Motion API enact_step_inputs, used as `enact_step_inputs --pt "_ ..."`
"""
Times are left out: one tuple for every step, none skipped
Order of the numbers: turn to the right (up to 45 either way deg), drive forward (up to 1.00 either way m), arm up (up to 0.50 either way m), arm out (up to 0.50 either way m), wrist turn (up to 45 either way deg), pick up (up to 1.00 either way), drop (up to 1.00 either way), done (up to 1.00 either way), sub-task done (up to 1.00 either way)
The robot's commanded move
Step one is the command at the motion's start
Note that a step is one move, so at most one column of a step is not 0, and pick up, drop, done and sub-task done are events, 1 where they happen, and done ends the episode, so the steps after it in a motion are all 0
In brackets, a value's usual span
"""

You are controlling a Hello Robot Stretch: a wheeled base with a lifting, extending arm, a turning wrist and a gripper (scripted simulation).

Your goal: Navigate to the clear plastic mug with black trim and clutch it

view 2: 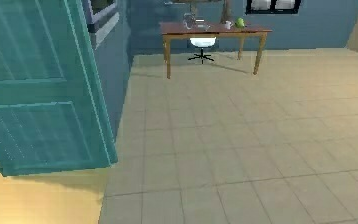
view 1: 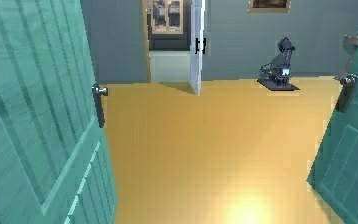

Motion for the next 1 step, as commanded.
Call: enact_step_inputs --pt "0.0 1.00 0.00 0.00 0.0 0.00 0.00 0.00 0.00"
